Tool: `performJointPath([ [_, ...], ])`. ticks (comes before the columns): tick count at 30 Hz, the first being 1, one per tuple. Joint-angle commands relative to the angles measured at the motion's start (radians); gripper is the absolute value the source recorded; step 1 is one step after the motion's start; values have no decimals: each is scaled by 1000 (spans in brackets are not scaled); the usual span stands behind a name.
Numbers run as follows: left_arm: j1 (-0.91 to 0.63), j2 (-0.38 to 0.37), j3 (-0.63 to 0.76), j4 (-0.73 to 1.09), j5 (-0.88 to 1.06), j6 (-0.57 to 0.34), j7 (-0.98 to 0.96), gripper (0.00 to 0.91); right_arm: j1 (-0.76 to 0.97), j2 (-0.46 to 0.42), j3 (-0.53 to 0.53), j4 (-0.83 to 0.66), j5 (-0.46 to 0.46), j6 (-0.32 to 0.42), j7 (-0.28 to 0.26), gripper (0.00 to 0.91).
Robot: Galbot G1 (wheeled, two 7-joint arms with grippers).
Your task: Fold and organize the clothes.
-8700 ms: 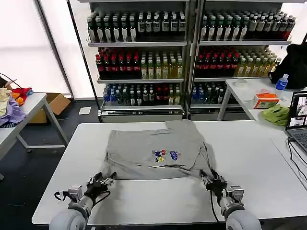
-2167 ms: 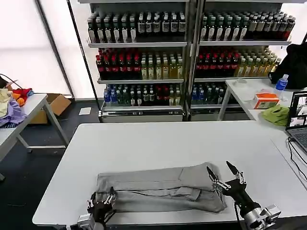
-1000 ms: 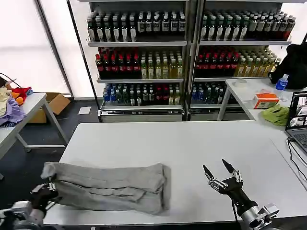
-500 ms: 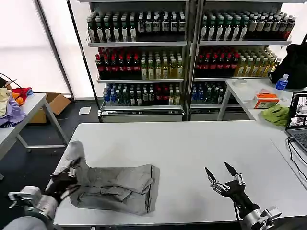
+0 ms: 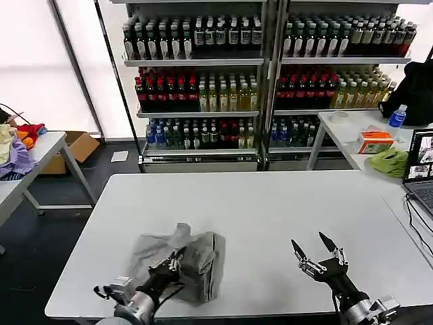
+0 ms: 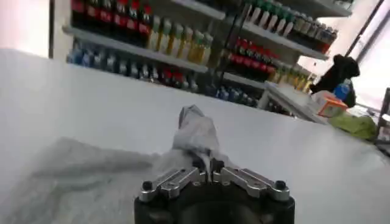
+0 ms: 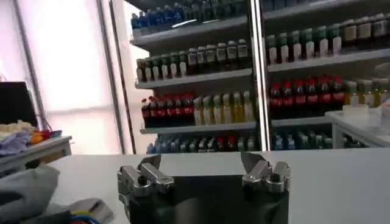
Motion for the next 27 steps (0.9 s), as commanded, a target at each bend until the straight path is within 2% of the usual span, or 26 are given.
performJointPath([
  [1, -144, -99, 144, 112, -150, 86, -170, 907, -15, 0, 7, 9, -4, 0, 1, 907],
  [7, -128, -107, 87, -4, -162, 74, -189, 907, -10, 1, -15, 13, -3, -5, 2, 907],
  [13, -8, -69, -65, -268, -222, 86, -168, 907, 7, -14, -22, -5, 9, -4, 1, 907],
  [15, 28, -51, -171, -323, -193, 87, -145, 907, 6, -20, -34, -3, 4, -1, -1, 907],
  [17, 35, -28, -287, -315, -174, 94, -127, 907, 1, -21, -43, 1, -1, 3, -2, 907],
  [19, 59, -10, -404, -273, -72, 92, -16, 907, 0, -19, -49, 0, -5, 5, -3, 907],
  [21, 89, -2, -464, -220, 48, 90, 55, 907, 0, -17, -53, -3, -6, 7, -4, 907],
  [25, 117, -8, -416, -87, 234, 82, 116, 907, 0, -16, -55, -11, -10, 10, -4, 907],
  [27, 119, -19, -376, -24, 349, 41, 128, 907, -2, -16, -52, -15, -12, 12, -5, 907],
])
